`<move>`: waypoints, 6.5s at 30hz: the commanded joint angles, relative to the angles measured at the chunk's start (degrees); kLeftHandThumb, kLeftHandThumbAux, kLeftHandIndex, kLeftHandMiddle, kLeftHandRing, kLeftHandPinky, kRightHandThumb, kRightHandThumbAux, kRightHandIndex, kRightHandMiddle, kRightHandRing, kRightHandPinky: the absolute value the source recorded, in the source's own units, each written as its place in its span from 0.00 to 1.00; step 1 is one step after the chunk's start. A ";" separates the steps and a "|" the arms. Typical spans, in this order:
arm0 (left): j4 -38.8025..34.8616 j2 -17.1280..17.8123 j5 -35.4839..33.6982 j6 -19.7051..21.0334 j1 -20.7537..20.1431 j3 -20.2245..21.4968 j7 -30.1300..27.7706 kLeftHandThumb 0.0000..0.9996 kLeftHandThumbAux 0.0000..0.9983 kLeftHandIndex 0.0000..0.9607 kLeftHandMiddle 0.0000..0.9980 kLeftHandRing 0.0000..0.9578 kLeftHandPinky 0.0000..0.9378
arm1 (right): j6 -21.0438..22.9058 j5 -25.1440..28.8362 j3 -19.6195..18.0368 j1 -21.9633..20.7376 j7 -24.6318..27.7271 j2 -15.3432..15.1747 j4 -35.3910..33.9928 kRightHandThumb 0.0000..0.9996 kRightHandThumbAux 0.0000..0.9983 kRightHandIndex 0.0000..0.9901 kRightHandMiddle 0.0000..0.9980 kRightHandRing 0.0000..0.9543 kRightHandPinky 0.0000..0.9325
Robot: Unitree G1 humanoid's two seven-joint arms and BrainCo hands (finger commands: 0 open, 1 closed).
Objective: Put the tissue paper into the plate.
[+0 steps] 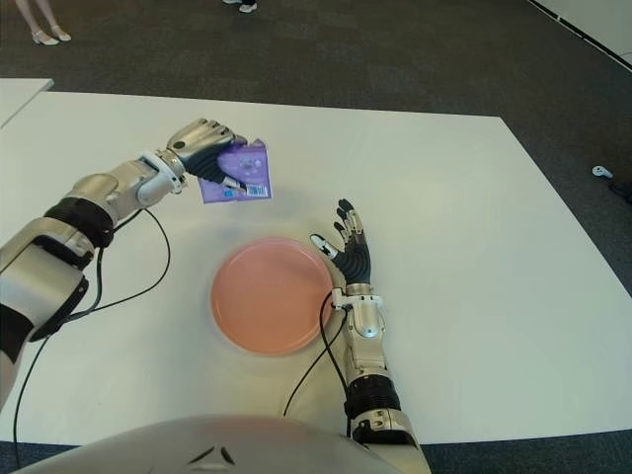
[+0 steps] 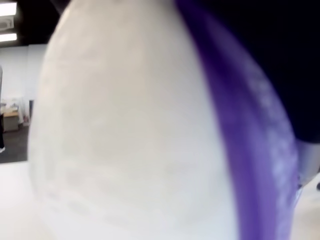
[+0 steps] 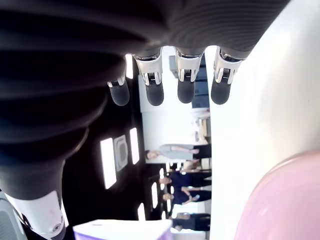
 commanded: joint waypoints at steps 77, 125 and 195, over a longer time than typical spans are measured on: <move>-39.98 3.56 4.77 -14.86 22.22 7.67 -21.87 0.75 0.70 0.46 0.83 0.87 0.83 | -1.27 0.66 -0.62 3.62 -2.37 1.77 6.48 0.13 0.68 0.01 0.02 0.01 0.02; -38.52 3.17 4.69 -15.93 25.87 2.39 -16.64 0.63 0.68 0.41 0.60 0.59 0.55 | -2.58 1.43 -1.59 2.90 -0.32 1.29 7.77 0.13 0.72 0.01 0.01 0.00 0.01; -33.04 2.40 14.14 -14.74 25.34 2.03 10.22 0.03 0.31 0.00 0.00 0.00 0.00 | -1.89 2.59 -1.24 3.96 2.79 0.98 7.04 0.12 0.72 0.01 0.00 0.00 0.01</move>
